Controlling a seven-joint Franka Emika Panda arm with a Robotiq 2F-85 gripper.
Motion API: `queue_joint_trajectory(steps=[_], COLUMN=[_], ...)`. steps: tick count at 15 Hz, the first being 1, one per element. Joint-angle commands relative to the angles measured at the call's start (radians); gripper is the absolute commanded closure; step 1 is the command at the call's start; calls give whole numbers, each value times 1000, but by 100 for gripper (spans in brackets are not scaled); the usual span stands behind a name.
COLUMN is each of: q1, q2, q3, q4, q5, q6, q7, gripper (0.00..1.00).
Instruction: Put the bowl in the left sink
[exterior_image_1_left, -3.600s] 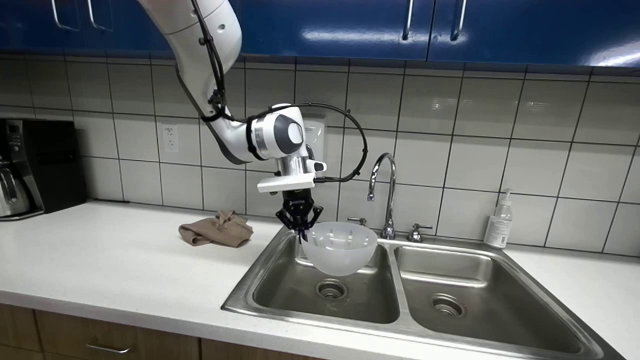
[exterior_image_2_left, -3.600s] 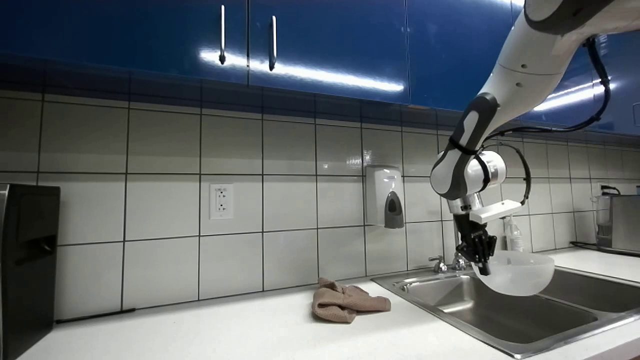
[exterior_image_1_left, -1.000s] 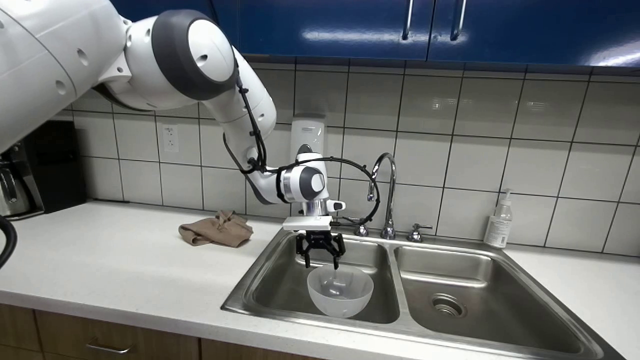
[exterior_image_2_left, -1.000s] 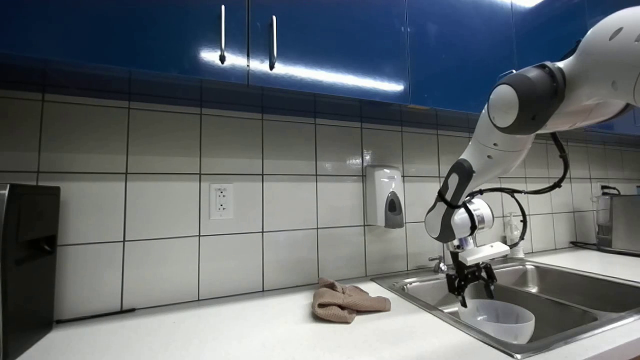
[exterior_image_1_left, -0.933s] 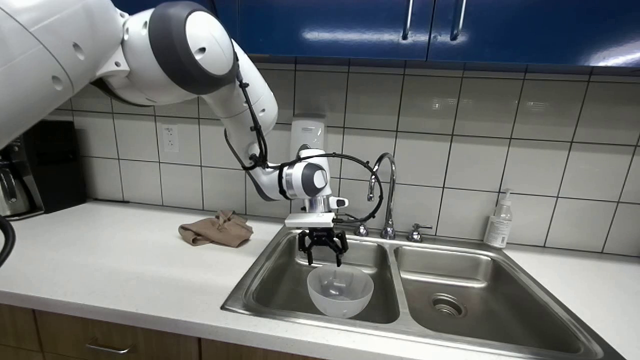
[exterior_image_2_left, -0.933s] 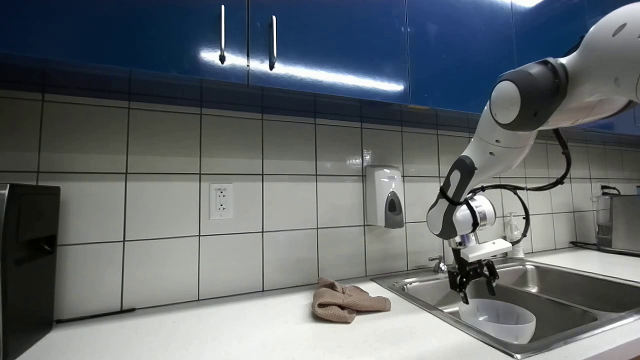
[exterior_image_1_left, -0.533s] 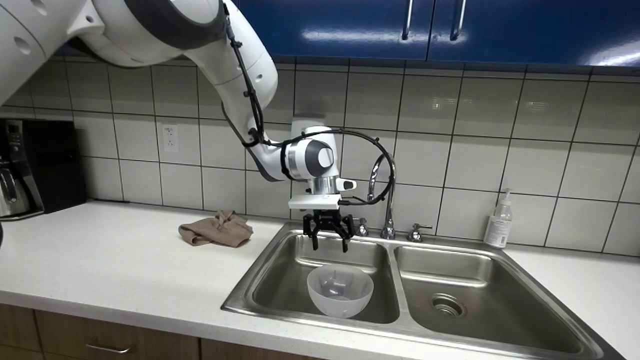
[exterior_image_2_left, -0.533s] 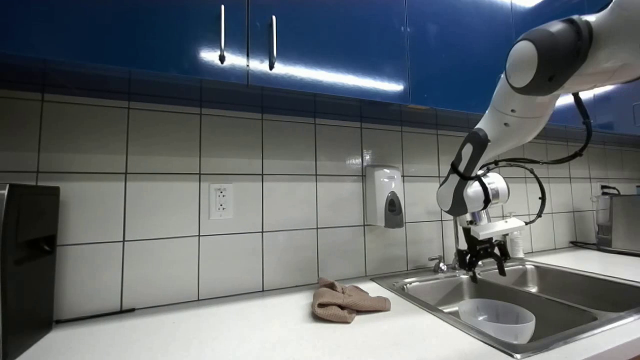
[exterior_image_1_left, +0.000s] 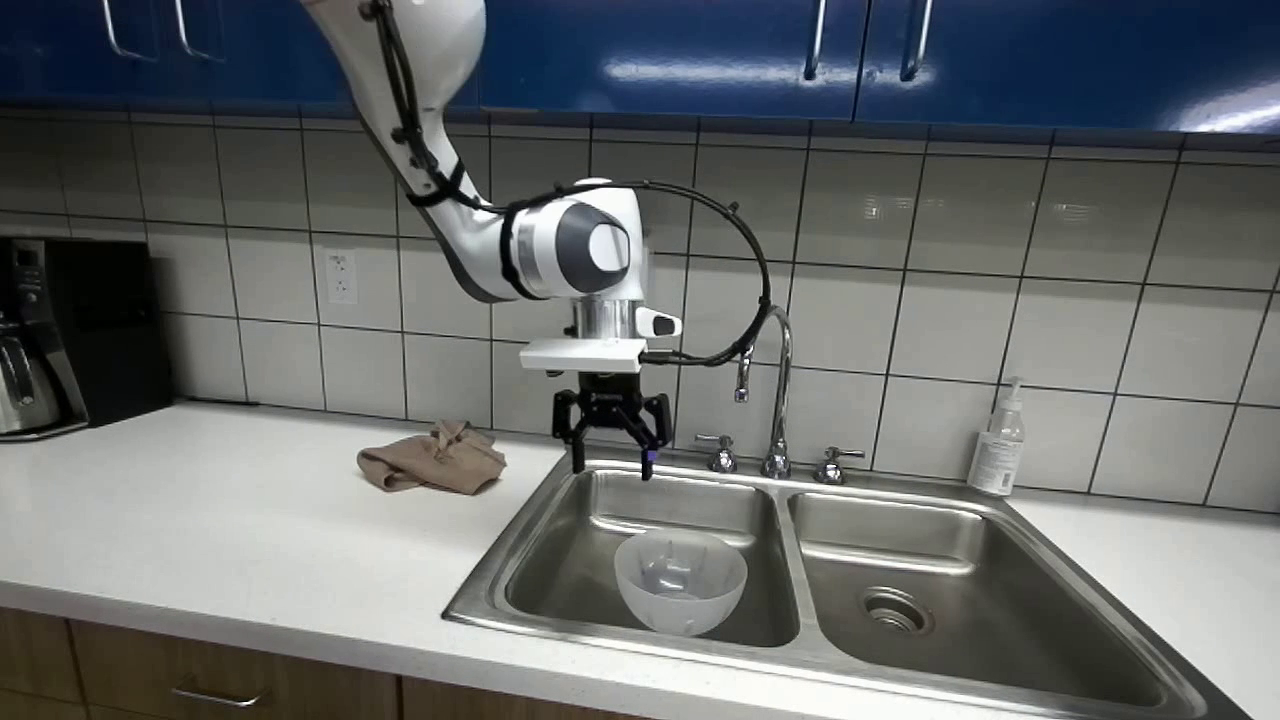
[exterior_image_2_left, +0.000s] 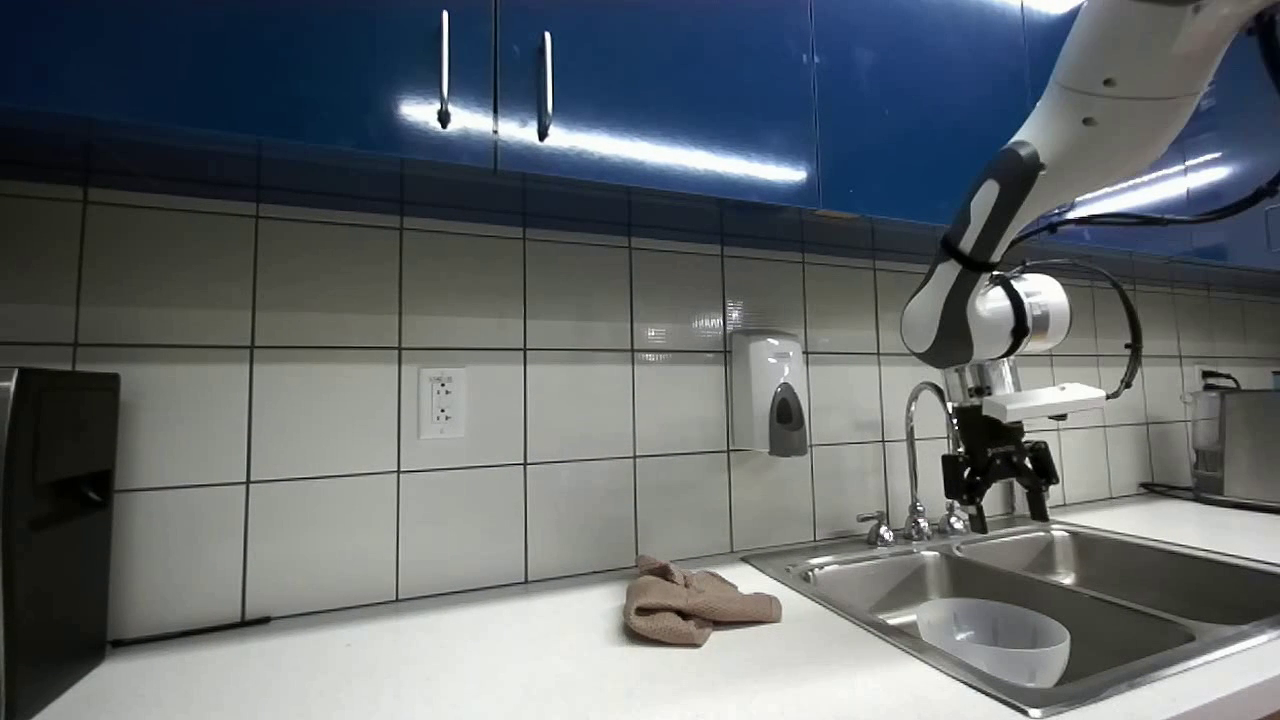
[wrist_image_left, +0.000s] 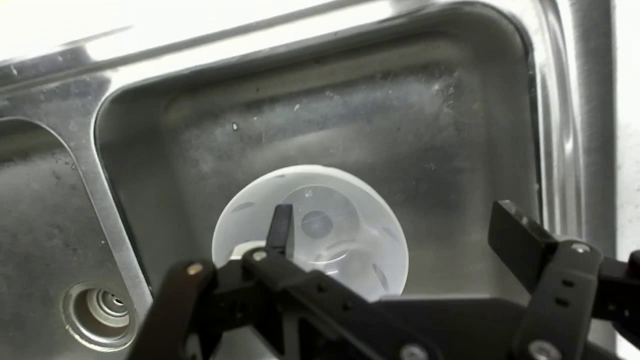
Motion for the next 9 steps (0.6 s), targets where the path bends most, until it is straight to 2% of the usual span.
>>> queue_joint_trajectory(steps=[1,6,7,9], q1=[19,39,36,40], q2=[-246,-477,-361,-429], q3=[0,13,1,3], q4=[-236,-445,-353,-413], q5=[-38,-118,-74,-93], q6=[1,-40,-12,-20], q7=[-2,30,4,6], gripper=[0,0,0,0])
